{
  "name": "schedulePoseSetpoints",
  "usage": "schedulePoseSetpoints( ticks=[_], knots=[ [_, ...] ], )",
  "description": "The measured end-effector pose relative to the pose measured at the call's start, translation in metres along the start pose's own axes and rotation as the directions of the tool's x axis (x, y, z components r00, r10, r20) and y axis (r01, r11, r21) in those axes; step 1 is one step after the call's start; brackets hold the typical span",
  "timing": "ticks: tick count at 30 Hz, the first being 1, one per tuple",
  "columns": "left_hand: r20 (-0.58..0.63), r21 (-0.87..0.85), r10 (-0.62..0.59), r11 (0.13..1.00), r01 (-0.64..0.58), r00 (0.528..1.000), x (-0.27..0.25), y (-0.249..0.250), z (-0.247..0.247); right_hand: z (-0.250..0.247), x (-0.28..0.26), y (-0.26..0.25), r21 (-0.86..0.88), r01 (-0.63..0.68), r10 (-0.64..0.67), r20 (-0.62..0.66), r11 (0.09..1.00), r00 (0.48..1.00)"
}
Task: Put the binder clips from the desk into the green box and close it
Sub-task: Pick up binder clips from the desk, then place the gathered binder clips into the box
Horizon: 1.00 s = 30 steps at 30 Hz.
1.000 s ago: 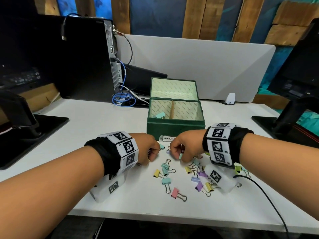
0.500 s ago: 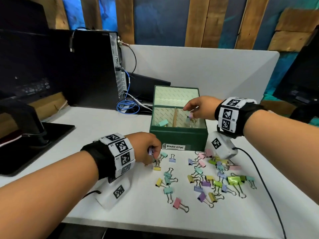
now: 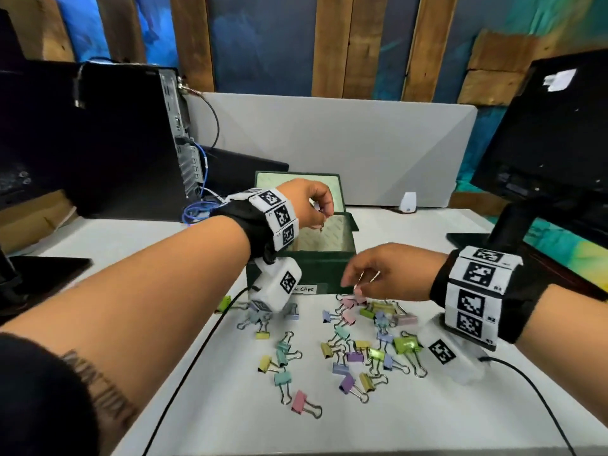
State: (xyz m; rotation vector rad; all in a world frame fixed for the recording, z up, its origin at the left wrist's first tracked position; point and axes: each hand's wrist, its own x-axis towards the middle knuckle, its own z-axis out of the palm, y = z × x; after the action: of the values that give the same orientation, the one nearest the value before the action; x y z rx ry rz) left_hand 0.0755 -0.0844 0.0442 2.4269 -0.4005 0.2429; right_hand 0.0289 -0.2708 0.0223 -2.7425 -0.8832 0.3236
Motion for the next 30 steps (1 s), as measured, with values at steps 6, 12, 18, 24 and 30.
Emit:
schedulePoseSetpoints(
  ticks=[6, 12, 18, 24, 30],
  knots=[
    [0.051, 0.109, -0.058, 0.993, 0.052, 0.997, 0.0, -0.017, 0.019, 0.004, -0.009, 0.01, -0.038, -0.035, 0.036, 0.033, 0.999, 0.999],
    [0.103, 0.031, -0.063, 0.998, 0.06, 0.993, -0.043, -0.016, -0.005, 0.01, -0.001, 0.003, -0.026, -0.01, 0.012, 0.07, 1.0, 0.997],
    [0.385, 0.278, -0.264, 0.947, 0.162, 0.884, -0.089, -0.033, -0.013, 0.028, 0.015, -0.014, -0.141, 0.044, -0.014, 0.211, 0.989, 0.977],
    [0.396, 0.464, -0.439, 0.854, 0.237, 0.806, -0.11, -0.053, 0.002, 0.035, 0.019, -0.024, -0.273, 0.031, 0.059, 0.314, 0.961, 0.948],
    [0.442, 0.607, -0.415, 0.791, 0.076, 0.795, -0.107, -0.044, 0.019, 0.038, 0.017, -0.03, -0.205, 0.096, -0.027, 0.315, 0.974, 0.949]
  ],
)
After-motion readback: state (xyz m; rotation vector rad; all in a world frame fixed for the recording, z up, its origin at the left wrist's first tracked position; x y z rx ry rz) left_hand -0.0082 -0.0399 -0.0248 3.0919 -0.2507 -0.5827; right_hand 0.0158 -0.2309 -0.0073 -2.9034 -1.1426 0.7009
